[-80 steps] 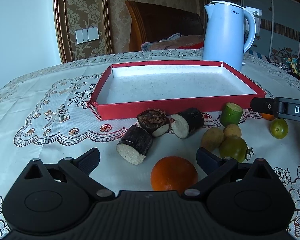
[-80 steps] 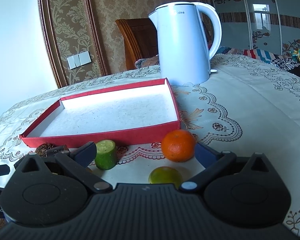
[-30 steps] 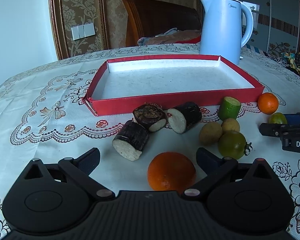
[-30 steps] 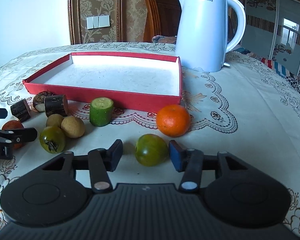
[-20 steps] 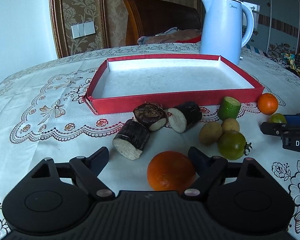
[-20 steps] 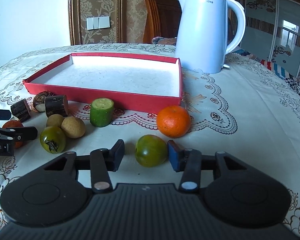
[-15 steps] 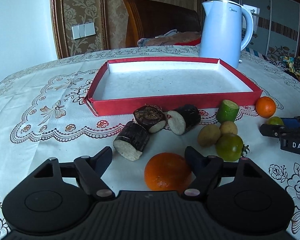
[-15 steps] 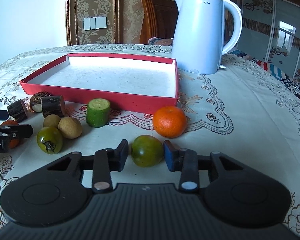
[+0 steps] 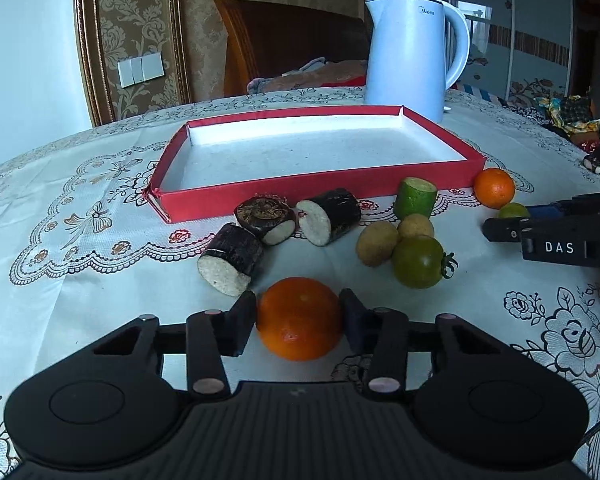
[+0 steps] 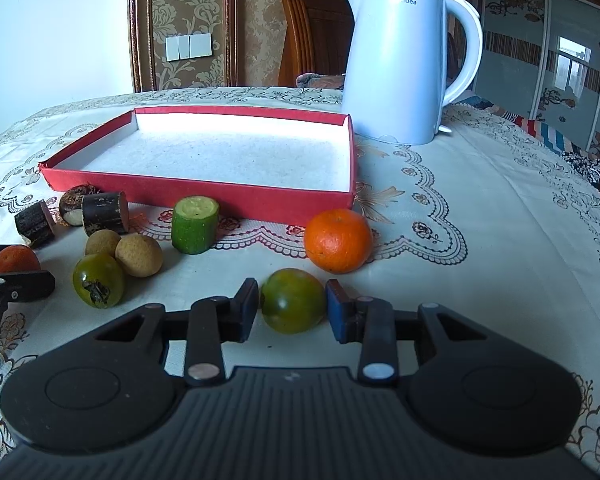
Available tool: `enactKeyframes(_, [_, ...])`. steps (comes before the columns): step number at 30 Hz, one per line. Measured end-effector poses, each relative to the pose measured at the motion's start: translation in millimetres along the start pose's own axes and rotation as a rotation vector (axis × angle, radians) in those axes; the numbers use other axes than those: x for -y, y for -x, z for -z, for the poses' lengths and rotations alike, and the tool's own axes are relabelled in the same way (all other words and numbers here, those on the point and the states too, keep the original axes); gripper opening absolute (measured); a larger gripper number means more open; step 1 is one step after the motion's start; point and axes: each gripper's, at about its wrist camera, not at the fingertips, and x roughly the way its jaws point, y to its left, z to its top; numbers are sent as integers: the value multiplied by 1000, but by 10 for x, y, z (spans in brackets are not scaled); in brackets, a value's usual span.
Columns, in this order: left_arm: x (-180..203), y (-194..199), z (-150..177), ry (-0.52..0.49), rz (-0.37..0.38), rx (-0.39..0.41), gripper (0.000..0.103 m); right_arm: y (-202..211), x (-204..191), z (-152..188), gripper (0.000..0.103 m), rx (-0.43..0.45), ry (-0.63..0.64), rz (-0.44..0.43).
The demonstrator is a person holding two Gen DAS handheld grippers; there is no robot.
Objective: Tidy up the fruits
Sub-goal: 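Close the right tool on the green citrus while the left tool grasps the orange, then carry the green citrus in the right tool into the tray while the left carries the orange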
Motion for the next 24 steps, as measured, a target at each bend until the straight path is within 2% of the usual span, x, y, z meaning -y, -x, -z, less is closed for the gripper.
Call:
enactKeyframes(11, [25,41,-11,-1,-2,-7,42,37,-2,4,32,24,3,-41])
enactKeyframes(17, [25,74,-64,-4,-10,13,42,161,-36,2,32,93,16,-42])
enactKeyframes(24, [-46,-24,-261,43,9,-14,42,174,-39,-204,32,146,20,-21])
